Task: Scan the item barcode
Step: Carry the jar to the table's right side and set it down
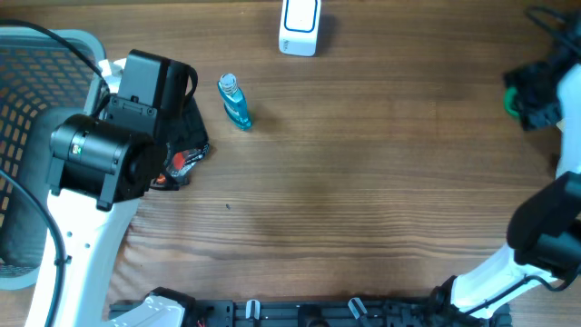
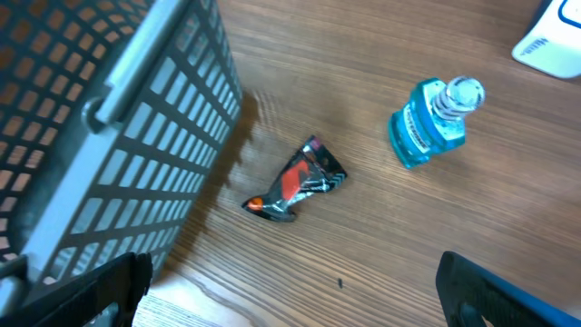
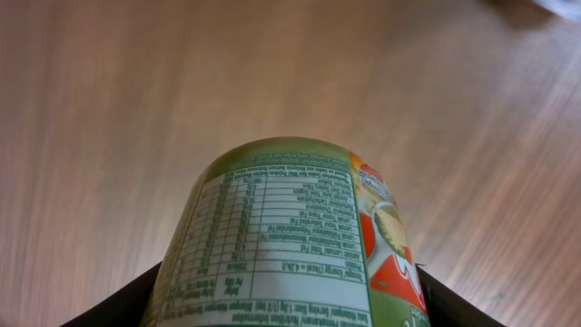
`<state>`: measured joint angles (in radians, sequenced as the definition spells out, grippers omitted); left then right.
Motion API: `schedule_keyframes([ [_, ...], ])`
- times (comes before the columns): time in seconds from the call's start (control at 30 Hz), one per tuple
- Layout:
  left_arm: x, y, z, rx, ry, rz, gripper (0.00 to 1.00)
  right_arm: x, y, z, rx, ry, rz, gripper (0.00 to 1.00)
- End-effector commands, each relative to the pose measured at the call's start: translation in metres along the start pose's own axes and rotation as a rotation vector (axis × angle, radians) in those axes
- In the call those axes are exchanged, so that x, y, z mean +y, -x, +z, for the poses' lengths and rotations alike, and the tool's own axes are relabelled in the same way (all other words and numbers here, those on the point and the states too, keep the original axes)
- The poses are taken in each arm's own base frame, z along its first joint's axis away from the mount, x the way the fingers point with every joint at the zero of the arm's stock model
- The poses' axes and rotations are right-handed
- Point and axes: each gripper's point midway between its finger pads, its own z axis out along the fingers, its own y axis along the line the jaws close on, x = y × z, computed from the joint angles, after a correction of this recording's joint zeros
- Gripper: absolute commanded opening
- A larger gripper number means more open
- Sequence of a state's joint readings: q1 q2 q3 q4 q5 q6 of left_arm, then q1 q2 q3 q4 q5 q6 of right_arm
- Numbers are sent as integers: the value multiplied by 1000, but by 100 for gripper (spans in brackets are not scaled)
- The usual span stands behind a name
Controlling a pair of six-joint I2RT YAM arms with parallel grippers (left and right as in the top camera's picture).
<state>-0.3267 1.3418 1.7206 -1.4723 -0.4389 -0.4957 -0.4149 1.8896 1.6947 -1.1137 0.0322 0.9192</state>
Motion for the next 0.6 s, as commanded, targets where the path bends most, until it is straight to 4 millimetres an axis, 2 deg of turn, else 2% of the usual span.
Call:
schedule_keyframes([
  [0.0, -12, -3, 0, 25, -71, -25, 100, -32, 14, 14, 77, 11, 245, 63],
  [0.07, -15, -3, -1, 28, -85, -27, 100, -41, 22, 28, 78, 30, 287, 65],
  [0.23, -17, -4, -1, 33, -95, -28, 100, -56, 37, 82, -16, 72, 389, 68],
  [0.3, -18, -5, -1, 39, -104, -28, 100, -63, 34, 98, -2, 30, 417, 72],
  [0.37, -18, -5, -1, 39, -103, -27, 100, -76, 31, 117, 32, -17, 486, 72],
  [0.4, -18, -5, -1, 40, -103, -27, 100, -81, 33, 119, 35, -28, 512, 76],
  [0.43, -18, -6, -1, 42, -101, -25, 100, -90, 36, 119, 37, -40, 535, 90],
  [0.47, -17, -6, -1, 45, -100, -24, 100, -101, 39, 119, 44, -58, 570, 98],
  [0.53, -17, -6, -1, 44, -100, -25, 100, -122, 41, 117, 88, -81, 619, 100],
  [0.57, -18, -5, -1, 40, -102, -26, 100, -121, 43, 116, 127, -35, 575, 100],
])
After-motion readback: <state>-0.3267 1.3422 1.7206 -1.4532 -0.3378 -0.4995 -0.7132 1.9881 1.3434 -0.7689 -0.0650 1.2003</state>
